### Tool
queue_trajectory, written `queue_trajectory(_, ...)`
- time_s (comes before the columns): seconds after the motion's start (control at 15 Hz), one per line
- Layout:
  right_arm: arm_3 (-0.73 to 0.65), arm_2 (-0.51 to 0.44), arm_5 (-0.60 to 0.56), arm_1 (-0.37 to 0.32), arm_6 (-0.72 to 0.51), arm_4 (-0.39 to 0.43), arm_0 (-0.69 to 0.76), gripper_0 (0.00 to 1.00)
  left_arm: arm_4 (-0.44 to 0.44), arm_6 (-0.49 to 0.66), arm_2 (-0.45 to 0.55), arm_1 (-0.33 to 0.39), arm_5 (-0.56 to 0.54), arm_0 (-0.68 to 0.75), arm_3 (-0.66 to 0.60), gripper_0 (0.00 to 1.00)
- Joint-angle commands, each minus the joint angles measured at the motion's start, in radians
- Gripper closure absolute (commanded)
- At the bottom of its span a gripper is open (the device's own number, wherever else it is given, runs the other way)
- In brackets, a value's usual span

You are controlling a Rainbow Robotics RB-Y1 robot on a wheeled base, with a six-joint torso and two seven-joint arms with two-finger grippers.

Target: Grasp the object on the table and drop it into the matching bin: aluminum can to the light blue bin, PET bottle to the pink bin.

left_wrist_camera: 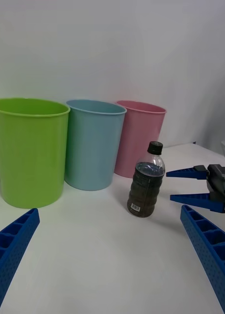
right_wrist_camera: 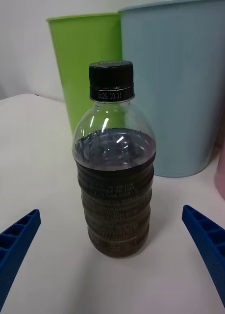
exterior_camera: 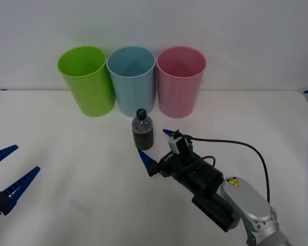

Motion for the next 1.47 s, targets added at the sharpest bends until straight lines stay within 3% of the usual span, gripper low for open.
queue_trajectory(0.07, 0.04, 0.0, 0.029, 0.031, 0.0, 0.016, -0.036, 0.0, 0.0, 0.0, 0.0, 0.0, 0.0, 0.0, 0.0, 0.0)
queue_trajectory(1.2, 0.274, 0.003, 0.116, 0.151, -0.002, 0.036, -0.22, 0.0, 0.0, 0.0, 0.0, 0.0, 0.0, 0.0, 0.0, 0.0)
queue_trajectory(1.47, 0.276, 0.006, 0.128, 0.154, 0.0, 0.036, -0.225, 0.0, 0.0, 0.0, 0.0, 0.0, 0.0, 0.0, 0.0, 0.0)
